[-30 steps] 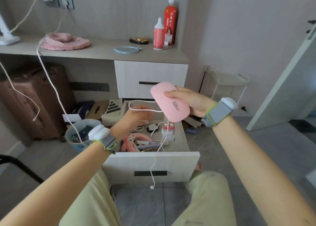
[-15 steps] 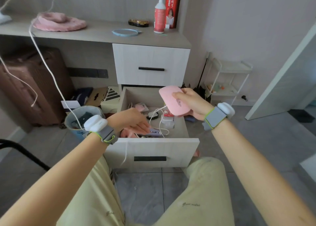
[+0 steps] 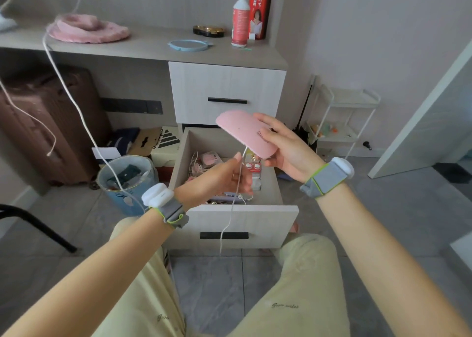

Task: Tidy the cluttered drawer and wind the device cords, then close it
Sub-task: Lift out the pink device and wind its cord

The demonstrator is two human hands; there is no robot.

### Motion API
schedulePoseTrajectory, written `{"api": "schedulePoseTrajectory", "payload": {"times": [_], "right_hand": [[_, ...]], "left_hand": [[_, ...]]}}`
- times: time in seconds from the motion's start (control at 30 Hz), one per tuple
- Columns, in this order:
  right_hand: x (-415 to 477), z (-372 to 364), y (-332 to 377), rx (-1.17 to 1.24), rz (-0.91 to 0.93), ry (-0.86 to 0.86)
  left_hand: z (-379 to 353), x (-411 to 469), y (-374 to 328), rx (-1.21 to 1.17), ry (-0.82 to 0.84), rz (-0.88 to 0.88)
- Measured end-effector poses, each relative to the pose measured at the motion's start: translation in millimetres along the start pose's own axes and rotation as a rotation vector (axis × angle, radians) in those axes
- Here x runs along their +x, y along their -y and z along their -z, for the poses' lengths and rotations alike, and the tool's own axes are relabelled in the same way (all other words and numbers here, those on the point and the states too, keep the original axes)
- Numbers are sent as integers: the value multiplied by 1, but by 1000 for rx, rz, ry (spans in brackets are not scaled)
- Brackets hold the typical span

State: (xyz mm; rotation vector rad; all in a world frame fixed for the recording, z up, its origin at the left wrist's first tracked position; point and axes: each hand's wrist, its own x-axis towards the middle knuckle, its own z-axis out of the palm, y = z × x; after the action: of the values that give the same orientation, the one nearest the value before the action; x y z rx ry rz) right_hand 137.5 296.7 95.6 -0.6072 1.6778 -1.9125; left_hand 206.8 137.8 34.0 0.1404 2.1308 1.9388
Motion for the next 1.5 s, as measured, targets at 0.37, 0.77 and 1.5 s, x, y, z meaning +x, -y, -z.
{"api": "schedulePoseTrajectory", "payload": {"times": [0.37, 0.77, 1.5], "right_hand": [[-8, 11, -18, -336, -197, 252], [-3, 8, -31, -578, -412, 501], [8, 24, -58, 202, -257, -248]], "left_hand": [[31, -8, 16, 300, -128, 140], [42, -11, -12, 569, -21, 49], [-8, -8, 9, 281, 9, -42]]}}
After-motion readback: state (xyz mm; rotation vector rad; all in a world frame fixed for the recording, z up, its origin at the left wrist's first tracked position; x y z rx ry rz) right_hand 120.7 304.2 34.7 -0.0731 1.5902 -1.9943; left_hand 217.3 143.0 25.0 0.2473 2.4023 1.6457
